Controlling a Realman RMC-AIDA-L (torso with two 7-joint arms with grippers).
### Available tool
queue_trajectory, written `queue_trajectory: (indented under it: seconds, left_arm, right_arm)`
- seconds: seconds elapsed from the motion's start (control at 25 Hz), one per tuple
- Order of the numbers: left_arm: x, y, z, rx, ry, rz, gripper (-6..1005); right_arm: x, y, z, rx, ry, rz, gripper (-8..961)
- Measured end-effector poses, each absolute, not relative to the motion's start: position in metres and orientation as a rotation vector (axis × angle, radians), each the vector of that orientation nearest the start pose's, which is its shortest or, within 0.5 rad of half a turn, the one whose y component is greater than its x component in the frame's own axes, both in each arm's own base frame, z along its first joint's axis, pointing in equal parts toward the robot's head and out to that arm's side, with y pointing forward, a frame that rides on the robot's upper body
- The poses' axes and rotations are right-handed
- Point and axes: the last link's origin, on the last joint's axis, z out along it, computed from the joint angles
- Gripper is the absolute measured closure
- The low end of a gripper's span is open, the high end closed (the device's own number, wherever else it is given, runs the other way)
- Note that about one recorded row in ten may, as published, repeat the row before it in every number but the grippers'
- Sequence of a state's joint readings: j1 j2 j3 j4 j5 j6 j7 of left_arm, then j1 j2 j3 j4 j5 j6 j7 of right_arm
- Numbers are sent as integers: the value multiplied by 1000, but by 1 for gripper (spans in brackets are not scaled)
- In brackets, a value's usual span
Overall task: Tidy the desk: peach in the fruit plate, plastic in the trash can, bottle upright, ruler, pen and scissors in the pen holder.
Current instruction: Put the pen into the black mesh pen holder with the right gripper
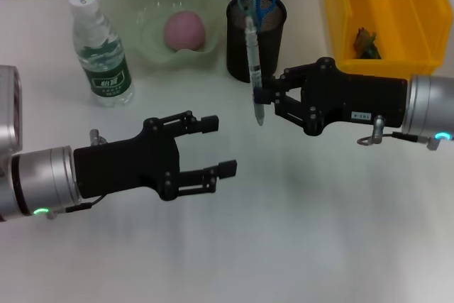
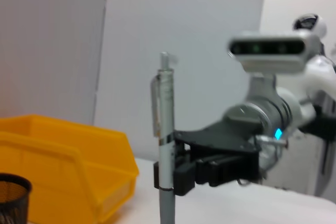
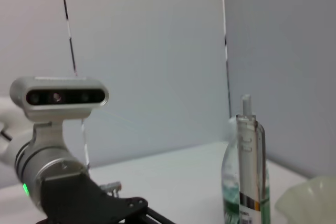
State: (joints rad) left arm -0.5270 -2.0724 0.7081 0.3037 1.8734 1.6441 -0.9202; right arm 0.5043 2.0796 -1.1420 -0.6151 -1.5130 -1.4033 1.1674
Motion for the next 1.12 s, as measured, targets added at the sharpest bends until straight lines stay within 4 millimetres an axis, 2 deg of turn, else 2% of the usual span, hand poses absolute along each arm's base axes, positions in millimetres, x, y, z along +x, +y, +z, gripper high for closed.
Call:
queue_trajectory:
  seconds: [0.24, 0.44, 0.84, 1.12]
  left_arm:
    - [-259, 282, -49, -2666, -378, -1069, 216]
    - [-263, 271, -61, -2564, -337, -1087, 216]
    - [-265, 263, -67, -2544, -311, -1087, 216]
    - [-266, 262, -69, -2528, -319, -1082, 216]
  right_arm:
    - [226, 329, -43, -2611, 257, 964, 822]
    - [230, 326, -49, -2548, 255, 997, 823]
    - [229, 327, -51, -2524, 244, 1010, 823]
    - [225, 337, -51, -2409, 228, 1046, 823]
